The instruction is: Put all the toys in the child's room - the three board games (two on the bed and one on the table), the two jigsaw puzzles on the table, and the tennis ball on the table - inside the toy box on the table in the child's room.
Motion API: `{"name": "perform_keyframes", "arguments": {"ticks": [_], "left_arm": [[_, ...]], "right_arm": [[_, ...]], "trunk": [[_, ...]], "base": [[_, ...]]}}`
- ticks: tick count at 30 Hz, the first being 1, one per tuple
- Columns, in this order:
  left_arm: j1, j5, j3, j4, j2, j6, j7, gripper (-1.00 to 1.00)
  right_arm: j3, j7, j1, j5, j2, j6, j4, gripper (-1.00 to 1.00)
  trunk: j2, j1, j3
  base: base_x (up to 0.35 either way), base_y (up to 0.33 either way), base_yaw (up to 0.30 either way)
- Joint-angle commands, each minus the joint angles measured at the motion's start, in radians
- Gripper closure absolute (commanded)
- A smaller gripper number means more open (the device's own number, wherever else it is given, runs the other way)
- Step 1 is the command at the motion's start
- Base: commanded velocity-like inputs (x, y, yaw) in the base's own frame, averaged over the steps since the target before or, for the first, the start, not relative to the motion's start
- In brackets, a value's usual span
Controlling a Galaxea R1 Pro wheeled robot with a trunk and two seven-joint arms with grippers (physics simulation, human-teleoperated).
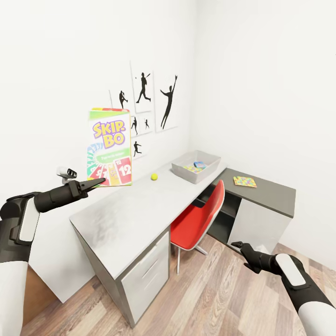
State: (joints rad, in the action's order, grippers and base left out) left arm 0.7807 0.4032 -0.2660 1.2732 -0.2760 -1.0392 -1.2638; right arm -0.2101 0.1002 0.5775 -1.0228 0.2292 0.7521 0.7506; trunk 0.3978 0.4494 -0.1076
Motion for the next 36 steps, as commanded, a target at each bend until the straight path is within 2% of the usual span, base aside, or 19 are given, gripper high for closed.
{"name": "perform_keyframes", "arguments": {"ticks": [1, 12, 25, 27, 29, 33, 36], "left_arm": [[0.001, 0.001, 0.0, 0.0, 0.0, -0.007, -0.002, 1.0], [0.001, 0.0, -0.001, 0.0, 0.0, -0.007, -0.002, 1.0], [0.001, 0.0, -0.001, 0.0, 0.0, -0.007, -0.002, 1.0], [0.001, 0.0, -0.001, 0.0, 0.0, -0.007, -0.002, 1.0], [0.001, 0.0, -0.001, 0.0, 0.0, -0.007, -0.002, 1.0], [0.001, 0.0, -0.001, 0.0, 0.0, -0.007, 0.0, 1.0], [0.001, -0.001, 0.0, 0.0, 0.0, -0.007, 0.0, 1.0]], "right_arm": [[-0.002, 0.01, 0.001, -0.011, 0.0, 0.004, 0.002, -1.0], [-0.002, 0.005, 0.001, -0.013, -0.001, 0.003, 0.001, -1.0], [-0.002, -0.037, 0.001, -0.011, 0.003, 0.006, -0.002, -1.0], [-0.001, -0.054, 0.001, -0.011, 0.007, 0.011, 0.001, -1.0], [-0.001, -0.107, 0.001, -0.011, 0.013, 0.036, 0.007, -1.0], [-0.002, -0.219, 0.0, -0.001, 0.017, 0.149, 0.067, -1.0], [-0.008, -0.242, -0.004, 0.003, 0.023, 0.18, 0.103, -1.0]], "trunk": [[0.002, 0.001, -0.002], [0.002, 0.001, -0.002], [0.002, 0.001, 0.001], [0.002, 0.001, 0.003], [0.002, 0.001, 0.005], [0.002, 0.001, 0.01], [0.002, 0.001, 0.014]], "base": [[0.0, -0.077, 0.0], [0.015, -0.169, 0.0], [0.189, -0.237, -0.046], [0.209, -0.204, -0.204], [0.186, -0.175, -0.213], [0.157, -0.145, -0.217], [0.14, -0.127, -0.202]]}}
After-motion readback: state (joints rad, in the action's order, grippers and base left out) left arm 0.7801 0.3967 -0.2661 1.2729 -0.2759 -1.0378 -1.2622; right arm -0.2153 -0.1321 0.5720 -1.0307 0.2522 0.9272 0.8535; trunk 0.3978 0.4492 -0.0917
